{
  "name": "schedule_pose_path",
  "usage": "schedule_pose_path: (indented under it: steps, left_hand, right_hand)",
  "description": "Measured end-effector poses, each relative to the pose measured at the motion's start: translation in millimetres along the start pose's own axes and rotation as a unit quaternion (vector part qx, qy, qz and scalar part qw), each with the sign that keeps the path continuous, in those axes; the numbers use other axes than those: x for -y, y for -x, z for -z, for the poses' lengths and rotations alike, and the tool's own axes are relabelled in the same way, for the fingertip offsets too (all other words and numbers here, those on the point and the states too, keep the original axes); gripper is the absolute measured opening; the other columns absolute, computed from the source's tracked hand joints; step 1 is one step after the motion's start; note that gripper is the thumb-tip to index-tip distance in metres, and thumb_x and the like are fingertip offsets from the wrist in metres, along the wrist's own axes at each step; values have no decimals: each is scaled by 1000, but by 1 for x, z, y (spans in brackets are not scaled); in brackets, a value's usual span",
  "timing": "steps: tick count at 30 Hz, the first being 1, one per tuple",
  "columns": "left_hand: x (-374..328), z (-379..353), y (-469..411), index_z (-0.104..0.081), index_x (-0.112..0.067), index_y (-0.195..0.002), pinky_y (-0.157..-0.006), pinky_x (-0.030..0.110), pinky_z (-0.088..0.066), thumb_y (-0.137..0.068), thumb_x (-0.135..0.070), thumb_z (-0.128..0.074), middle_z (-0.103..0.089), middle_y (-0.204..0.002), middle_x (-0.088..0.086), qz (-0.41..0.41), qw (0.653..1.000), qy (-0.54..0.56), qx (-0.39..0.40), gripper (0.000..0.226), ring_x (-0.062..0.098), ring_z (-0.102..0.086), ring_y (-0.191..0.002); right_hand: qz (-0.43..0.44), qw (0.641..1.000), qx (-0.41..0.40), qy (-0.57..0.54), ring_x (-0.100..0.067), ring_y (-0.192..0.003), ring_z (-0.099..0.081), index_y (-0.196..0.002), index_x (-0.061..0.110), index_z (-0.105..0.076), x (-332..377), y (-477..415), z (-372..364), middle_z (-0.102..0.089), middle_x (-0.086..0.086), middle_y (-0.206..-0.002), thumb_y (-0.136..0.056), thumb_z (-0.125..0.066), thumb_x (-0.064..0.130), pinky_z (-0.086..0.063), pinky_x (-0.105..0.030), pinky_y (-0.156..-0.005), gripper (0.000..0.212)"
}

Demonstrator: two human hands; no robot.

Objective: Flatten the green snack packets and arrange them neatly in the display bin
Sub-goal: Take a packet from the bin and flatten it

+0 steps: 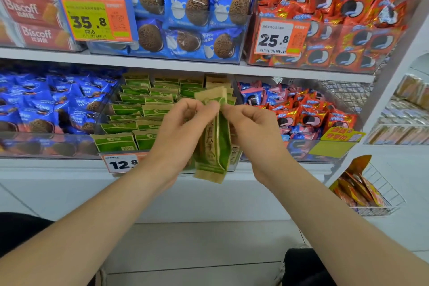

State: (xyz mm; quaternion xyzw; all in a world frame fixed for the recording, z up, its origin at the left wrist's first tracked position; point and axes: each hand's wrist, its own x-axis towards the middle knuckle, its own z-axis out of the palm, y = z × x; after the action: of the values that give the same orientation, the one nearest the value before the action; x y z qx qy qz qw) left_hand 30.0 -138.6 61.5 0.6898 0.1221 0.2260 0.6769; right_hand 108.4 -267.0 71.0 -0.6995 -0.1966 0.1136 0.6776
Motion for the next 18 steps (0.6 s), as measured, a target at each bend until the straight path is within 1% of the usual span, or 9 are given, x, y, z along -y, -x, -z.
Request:
schedule_pose_path:
  steps: [2, 5, 7, 9, 11, 13, 14, 16, 18]
  left_hand:
    - [-3, 1, -1, -67, -6, -99, -89, 39, -61, -100, -37, -70, -70, -89, 1, -17, 1000, -19, 8, 31, 14, -70, -86]
    - [-6, 5, -2, -72, -10, -94, -100, 50, -60, -106, -27, -64, -76, -95, 5, 17, 999, 16, 35, 22, 20, -74, -94]
    - [-8, 7, -1, -76, -12, -100, -102, 50, -59, -107, -25, -60, -78, -103, 7, 34, 998, 16, 54, 21, 23, -75, -102]
    - [-8, 8, 0, -76, -14, -104, -103, 50, -59, -109, -25, -59, -78, -106, 8, 34, 998, 8, 57, 21, 24, -75, -105]
    - [-7, 9, 1, -75, -15, -105, -102, 51, -59, -109, -25, -58, -78, -106, 8, 31, 998, 5, 51, 20, 25, -75, -105]
    - [-7, 10, 0, -73, -14, -106, -99, 52, -61, -110, -25, -58, -79, -104, 9, 31, 998, 15, 44, 19, 26, -76, -103]
    - [-7, 11, -1, -72, -13, -106, -96, 52, -62, -110, -24, -57, -79, -103, 9, 31, 998, 27, 38, 18, 27, -77, -99]
    - [-8, 13, -3, -68, -14, -103, -86, 49, -64, -109, -23, -57, -78, -96, 7, 33, 997, 64, 24, 16, 23, -77, -89]
    - [-10, 15, -5, -67, -14, -103, -77, 41, -62, -110, -24, -57, -78, -94, 5, 29, 995, 94, 6, 16, 19, -76, -85]
  right_hand:
    - [47, 996, 0, 71, -35, -88, -74, -87, 8, -80, 2, 2, 1, -77, -14, -85, -104, -66, 25, -64, -48, -82, 28]
    - [1, 1000, 17, 25, -36, -94, -74, -89, 8, -82, 3, 2, 2, -79, -16, -92, -105, -66, 22, -65, -48, -87, 27]
    - [-27, 999, 28, -2, -37, -98, -74, -93, 7, -82, 2, 2, 5, -79, -17, -96, -106, -64, 23, -65, -46, -87, 28]
    - [-40, 998, 41, -6, -37, -99, -75, -97, 7, -82, 2, 3, 5, -80, -15, -98, -107, -63, 26, -65, -44, -86, 29]
    - [-32, 998, 47, -5, -38, -99, -75, -97, 7, -81, 1, 4, 5, -80, -15, -98, -107, -63, 29, -65, -49, -88, 30]
    - [2, 999, 46, 10, -38, -96, -76, -95, 7, -80, 1, 5, 5, -80, -15, -95, -104, -66, 30, -64, -52, -89, 28]
    - [20, 998, 50, 20, -36, -94, -77, -95, 9, -80, 3, 6, 5, -80, -14, -94, -103, -69, 29, -64, -52, -88, 25]
    - [37, 995, 76, 50, -29, -92, -78, -100, 13, -78, 6, 6, 5, -80, -12, -95, -99, -73, 30, -66, -45, -86, 17]
    - [8, 989, 122, 81, -24, -94, -77, -108, 20, -74, 8, 6, 6, -78, -11, -101, -97, -77, 33, -63, -41, -87, 17]
